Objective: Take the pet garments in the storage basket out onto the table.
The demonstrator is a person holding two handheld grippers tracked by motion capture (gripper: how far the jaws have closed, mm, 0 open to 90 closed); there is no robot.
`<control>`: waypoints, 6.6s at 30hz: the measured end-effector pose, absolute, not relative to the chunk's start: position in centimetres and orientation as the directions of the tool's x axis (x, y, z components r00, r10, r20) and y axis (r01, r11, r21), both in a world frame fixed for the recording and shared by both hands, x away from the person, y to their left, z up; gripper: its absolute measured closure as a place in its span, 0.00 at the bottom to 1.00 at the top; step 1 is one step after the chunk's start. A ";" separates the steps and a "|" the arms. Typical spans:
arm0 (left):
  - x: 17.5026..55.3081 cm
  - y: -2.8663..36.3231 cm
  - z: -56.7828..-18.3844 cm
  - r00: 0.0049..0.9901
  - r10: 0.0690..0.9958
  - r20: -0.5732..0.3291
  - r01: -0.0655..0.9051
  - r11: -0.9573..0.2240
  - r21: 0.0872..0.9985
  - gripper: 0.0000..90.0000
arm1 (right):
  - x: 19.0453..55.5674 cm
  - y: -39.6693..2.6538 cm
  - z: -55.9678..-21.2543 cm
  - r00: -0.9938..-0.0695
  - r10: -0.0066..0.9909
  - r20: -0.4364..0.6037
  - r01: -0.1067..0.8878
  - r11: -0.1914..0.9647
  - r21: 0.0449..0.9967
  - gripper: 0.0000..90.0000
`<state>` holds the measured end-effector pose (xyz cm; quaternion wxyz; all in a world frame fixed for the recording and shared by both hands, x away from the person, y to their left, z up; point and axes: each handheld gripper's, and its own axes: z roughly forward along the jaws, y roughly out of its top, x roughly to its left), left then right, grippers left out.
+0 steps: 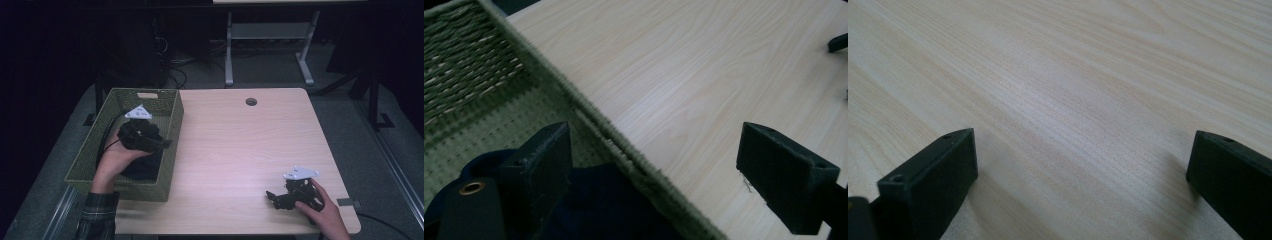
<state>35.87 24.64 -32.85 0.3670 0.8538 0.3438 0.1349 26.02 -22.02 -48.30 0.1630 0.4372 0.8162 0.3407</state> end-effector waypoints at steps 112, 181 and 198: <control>37.1 33.5 -29.1 0.660 0.738 -0.140 0.587 -0.391 0.709 0.69 | 26.0 -22.0 -48.3 -0.565 0.825 0.032 0.602 0.385 0.699 0.00; 41.1 9.5 -29.1 0.878 0.460 -0.130 0.401 -0.561 0.724 0.69 | 26.0 -22.0 -48.3 -0.562 0.826 0.034 0.604 0.383 0.699 0.00; 42.0 2.2 -35.6 0.895 0.422 -0.146 0.408 -0.640 0.651 0.68 | 26.0 -22.0 -48.3 -0.562 0.826 0.035 0.605 0.382 0.698 0.00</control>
